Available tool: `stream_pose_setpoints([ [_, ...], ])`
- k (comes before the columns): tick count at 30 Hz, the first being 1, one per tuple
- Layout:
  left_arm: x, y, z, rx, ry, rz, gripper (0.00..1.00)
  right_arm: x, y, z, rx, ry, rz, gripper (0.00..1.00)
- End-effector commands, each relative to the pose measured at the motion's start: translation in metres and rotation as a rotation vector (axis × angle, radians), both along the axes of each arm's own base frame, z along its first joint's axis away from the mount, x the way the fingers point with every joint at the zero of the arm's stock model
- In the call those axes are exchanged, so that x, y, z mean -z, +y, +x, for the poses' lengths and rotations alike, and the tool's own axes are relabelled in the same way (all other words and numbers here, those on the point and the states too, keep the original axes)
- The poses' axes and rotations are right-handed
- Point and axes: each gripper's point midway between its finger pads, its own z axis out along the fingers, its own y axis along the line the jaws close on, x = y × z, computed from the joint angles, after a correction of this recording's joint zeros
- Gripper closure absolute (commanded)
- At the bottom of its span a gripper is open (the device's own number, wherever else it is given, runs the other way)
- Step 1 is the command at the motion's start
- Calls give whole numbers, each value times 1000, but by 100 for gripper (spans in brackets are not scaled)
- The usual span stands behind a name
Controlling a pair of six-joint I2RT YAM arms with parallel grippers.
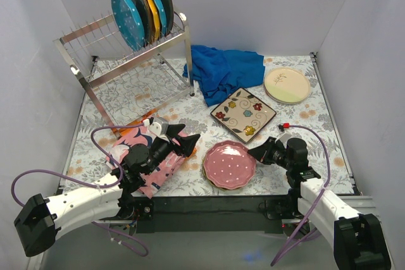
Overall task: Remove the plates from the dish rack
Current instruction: Place the plate at the center of the board.
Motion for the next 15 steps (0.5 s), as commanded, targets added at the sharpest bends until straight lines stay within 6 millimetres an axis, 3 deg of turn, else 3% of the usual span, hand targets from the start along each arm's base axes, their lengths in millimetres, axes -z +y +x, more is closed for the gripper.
stream_pose_setpoints([
  [1, -10, -3, -2, 16, -12, -20, 27, -19, 13, -3, -91, -100, 54, 99],
  [5, -11, 0, -2, 7, -16, -24, 27, -24, 14, 2, -90, -115, 39, 96],
  [11, -11, 2, -2, -1, -21, -27, 27, -7, 14, -5, -95, -49, 24, 83],
  [13, -10, 1, -1, -1, -18, -21, 27, -4, 13, -4, -98, -48, 6, 99],
  [15, -10, 0, -1, 0, -18, -20, 27, -6, 14, -2, -107, -49, 1, 99],
])
